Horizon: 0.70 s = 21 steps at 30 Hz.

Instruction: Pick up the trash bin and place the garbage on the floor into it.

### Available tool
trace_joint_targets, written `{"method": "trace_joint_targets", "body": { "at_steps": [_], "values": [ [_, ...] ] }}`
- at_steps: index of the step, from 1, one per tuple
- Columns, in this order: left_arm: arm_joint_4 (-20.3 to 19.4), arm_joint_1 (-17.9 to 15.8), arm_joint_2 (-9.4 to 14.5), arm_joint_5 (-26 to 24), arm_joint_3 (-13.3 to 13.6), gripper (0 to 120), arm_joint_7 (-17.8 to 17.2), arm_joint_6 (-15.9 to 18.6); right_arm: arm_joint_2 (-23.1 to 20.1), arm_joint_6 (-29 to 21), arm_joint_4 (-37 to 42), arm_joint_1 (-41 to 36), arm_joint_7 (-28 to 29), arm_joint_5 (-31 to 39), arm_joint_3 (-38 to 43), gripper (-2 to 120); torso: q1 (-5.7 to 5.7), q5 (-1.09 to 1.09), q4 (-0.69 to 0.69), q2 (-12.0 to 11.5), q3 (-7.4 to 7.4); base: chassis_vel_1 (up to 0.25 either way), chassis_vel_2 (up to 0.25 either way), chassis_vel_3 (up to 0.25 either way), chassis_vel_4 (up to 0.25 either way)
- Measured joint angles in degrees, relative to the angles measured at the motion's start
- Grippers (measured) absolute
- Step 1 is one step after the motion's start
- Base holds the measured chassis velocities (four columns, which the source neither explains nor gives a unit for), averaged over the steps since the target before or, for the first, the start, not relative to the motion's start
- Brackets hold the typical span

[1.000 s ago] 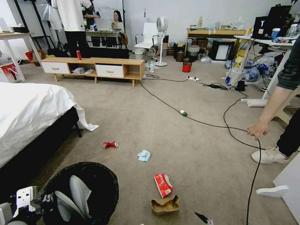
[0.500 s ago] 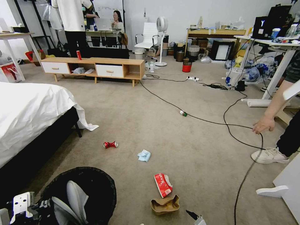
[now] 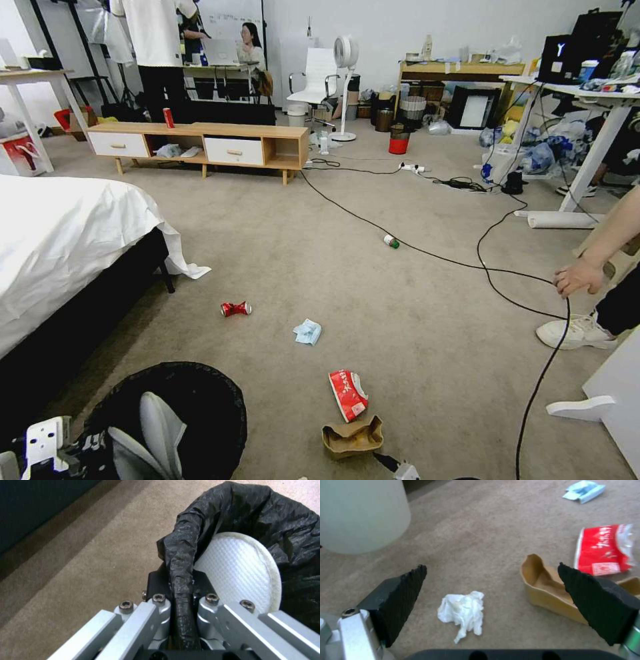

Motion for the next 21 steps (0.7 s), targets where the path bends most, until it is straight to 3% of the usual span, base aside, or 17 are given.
{"method": "trace_joint_targets", "body": {
  "at_steps": [21],
  "values": [
    [0.0, 0.01, -2.33, 0.93, 0.12, 4, 0.15, 0.0, -0.06, -2.06, -6.78, 8.02, 1.86, 2.04, -11.22, 100, 0.0, 0.0, 0.0, 0.0, 0.0, 0.0, 0.0, 0.0, 0.0]
  ]
}}
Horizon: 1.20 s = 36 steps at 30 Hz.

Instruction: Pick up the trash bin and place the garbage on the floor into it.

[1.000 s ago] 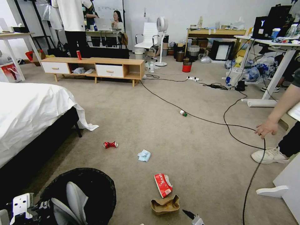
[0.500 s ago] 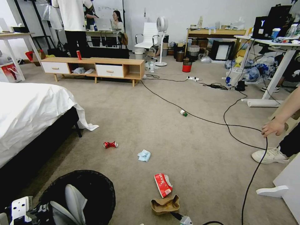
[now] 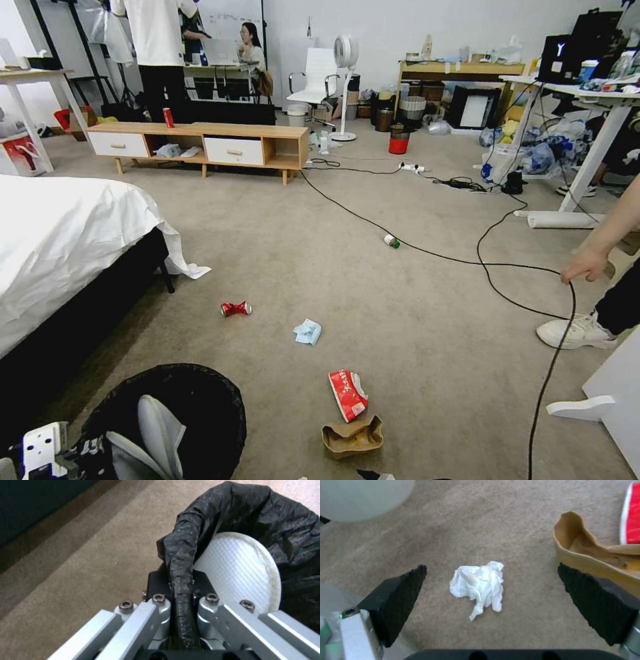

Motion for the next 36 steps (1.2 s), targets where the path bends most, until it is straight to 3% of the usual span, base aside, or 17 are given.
{"method": "trace_joint_targets", "body": {
  "at_steps": [9, 36],
  "values": [
    [0.0, 0.35, -1.17, 0.73, 0.06, 4, 0.16, 0.0, 1.23, -0.62, -3.1, 3.04, 0.03, 0.85, -3.22, 100, 0.0, 0.0, 0.0, 0.0, 0.0, 0.0, 0.0, 0.0, 0.0],
    [0.0, 0.63, -1.8, 0.97, -0.34, 4, 0.27, 0.0, 6.06, -3.39, -13.11, 13.83, 2.38, 1.09, -10.86, 100, 0.0, 0.0, 0.0, 0.0, 0.0, 0.0, 0.0, 0.0, 0.0]
  ]
}}
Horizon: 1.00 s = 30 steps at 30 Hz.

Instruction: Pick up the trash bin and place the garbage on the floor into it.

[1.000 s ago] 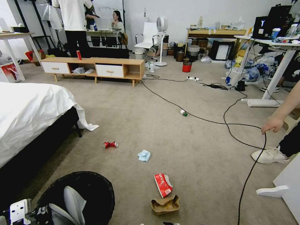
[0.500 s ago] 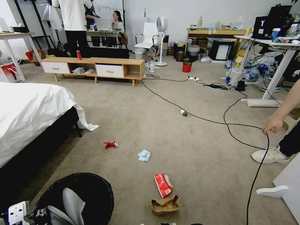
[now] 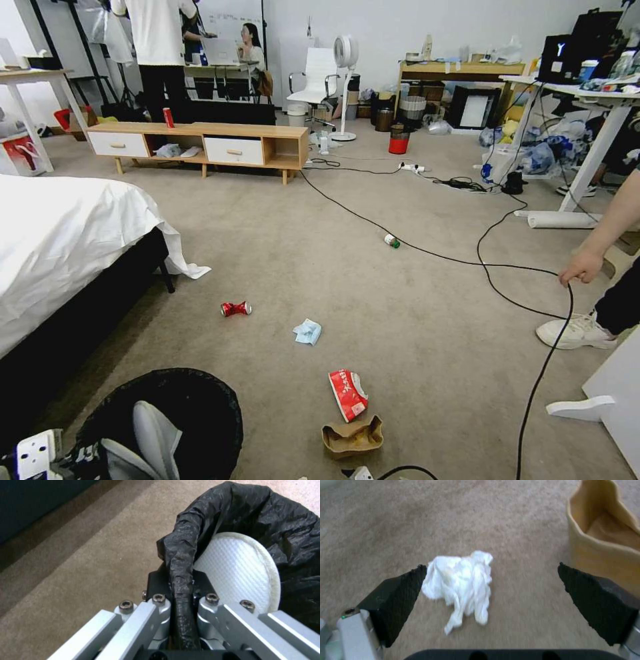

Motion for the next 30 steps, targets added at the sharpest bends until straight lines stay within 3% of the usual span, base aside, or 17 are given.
{"method": "trace_joint_targets", "body": {
  "at_steps": [12, 30],
  "values": [
    [0.0, -0.01, -0.58, 0.26, -0.14, 4, 0.06, 0.0, 6.14, -0.14, -6.38, 6.25, -0.19, -0.01, -4.56, 100, 0.0, 0.0, 0.01, 0.0, 0.0, 0.0, 0.0, 0.0, 0.0],
    [0.0, 0.2, -0.79, 0.65, -0.19, 4, 0.2, 0.0, 10.12, -1.21, -12.61, 9.4, -0.45, -0.94, -9.19, 100, 0.0, 0.0, 0.0, 0.0, 0.0, 0.0, 0.0, 0.0, 0.0]
  ]
}}
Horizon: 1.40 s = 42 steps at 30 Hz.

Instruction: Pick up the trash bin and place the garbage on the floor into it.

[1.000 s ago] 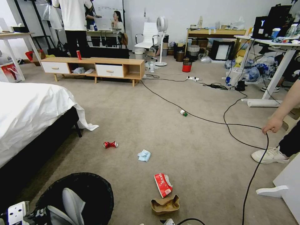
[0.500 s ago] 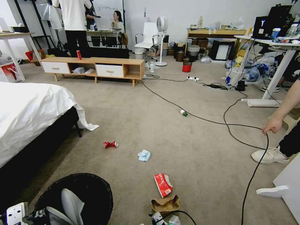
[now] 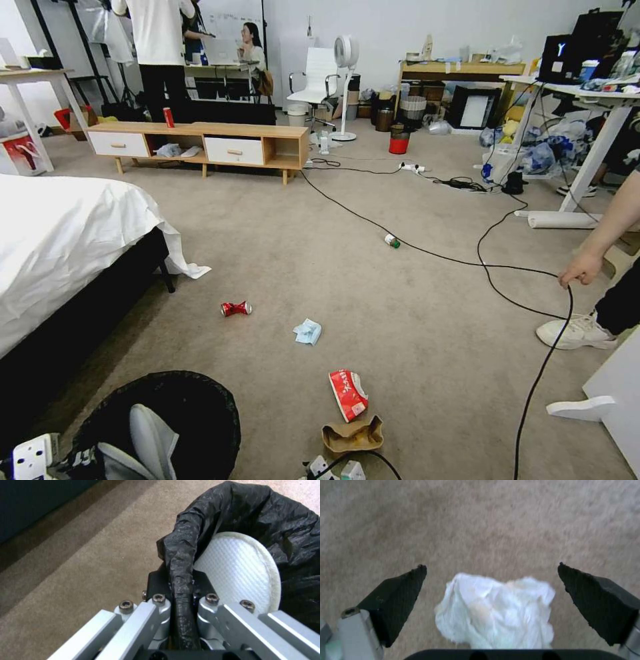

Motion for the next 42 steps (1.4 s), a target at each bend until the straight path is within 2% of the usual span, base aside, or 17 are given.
{"method": "trace_joint_targets", "body": {
  "at_steps": [19, 22, 23, 25, 26, 29, 30, 32, 33, 35, 36, 39, 42],
  "values": [
    [0.0, 0.0, -0.05, 0.03, 0.09, 4, 0.06, 0.0, 0.4, -0.47, -1.44, -1.28, 0.02, -0.06, 0.64, 99, 0.0, -0.01, 0.0, 0.0, 0.0, 0.0, 0.0, 0.0, 0.0],
    [0.0, -0.05, -0.08, 0.03, 0.17, 4, 0.09, 0.0, 0.77, -0.68, -1.84, -1.23, -0.23, -0.24, 0.84, 85, 0.0, 0.01, 0.0, 0.0, 0.0, 0.0, 0.0, 0.0, 0.0],
    [0.0, -0.05, -0.08, 0.03, 0.17, 4, 0.09, 0.0, 0.77, -0.68, -1.84, -1.23, -0.23, -0.24, 0.84, 85, 0.0, 0.01, 0.0, 0.0, 0.0, 0.0, 0.0, 0.0, 0.0],
    [0.0, -0.08, -0.03, 0.03, 0.17, 4, 0.1, 0.0, 0.66, -0.7, -1.97, -1.31, -0.23, -0.25, 0.98, 75, 0.0, 0.01, 0.01, 0.0, 0.0, 0.0, 0.0, 0.0, 0.0],
    [0.0, -0.08, -0.03, 0.03, 0.17, 4, 0.1, 0.0, 0.66, -0.7, -1.97, -1.31, -0.23, -0.25, 0.98, 75, 0.0, 0.01, 0.01, 0.0, 0.0, 0.0, 0.0, 0.0, 0.0],
    [0.0, -0.13, -0.01, 0.03, 0.2, 4, 0.12, 0.0, 0.83, -0.71, -2.47, -1.32, -0.22, -0.29, 1.1, 58, 0.0, 0.0, 0.0, 0.01, 0.0, 0.0, 0.0, 0.0, 0.0],
    [0.0, -0.13, -0.01, 0.03, 0.2, 4, 0.12, 0.0, 0.83, -0.71, -2.47, -1.32, -0.22, -0.29, 1.1, 58, 0.0, 0.0, 0.0, 0.01, 0.0, 0.0, 0.0, 0.0, 0.0],
    [0.0, -0.14, 0.01, 0.03, 0.21, 4, 0.12, 0.0, 1.05, -0.74, -2.79, -1.28, -0.22, -0.29, 1.12, 48, 0.0, -0.01, 0.0, 0.0, 0.0, 0.0, 0.0, 0.0, 0.0],
    [0.0, -0.14, 0.01, 0.03, 0.21, 4, 0.12, 0.0, 1.05, -0.74, -2.79, -1.28, -0.22, -0.29, 1.12, 48, 0.0, -0.01, 0.0, 0.0, 0.0, 0.0, 0.0, 0.0, 0.0],
    [0.0, -0.14, 0.03, 0.03, 0.21, 4, 0.13, 0.0, 1.11, -0.78, -3.06, -1.27, -0.22, -0.28, 1.13, 37, 0.0, 0.0, 0.01, 0.01, -0.01, 0.0, 0.0, 0.0, 0.0],
    [0.0, -0.14, 0.03, 0.03, 0.21, 4, 0.13, 0.0, 1.11, -0.78, -3.06, -1.27, -0.22, -0.28, 1.13, 37, 0.0, 0.0, 0.01, 0.01, -0.01, 0.0, 0.0, 0.0, 0.0],
    [0.0, -0.13, 0.08, 0.01, 0.2, 4, 0.15, 0.0, 0.74, -0.78, -3.14, -1.37, -0.21, -0.24, 1.3, 23, 0.0, 0.02, 0.01, 0.0, 0.0, 0.0, 0.0, 0.0, 0.0],
    [0.0, -0.13, 0.11, 0.0, 0.19, 4, 0.15, 0.0, 0.48, -0.83, -3.08, -1.48, -0.19, -0.21, 1.42, 16, 0.0, 0.02, -0.01, 0.0, 0.01, 0.0, 0.0, 0.0, 0.0]
  ]
}}
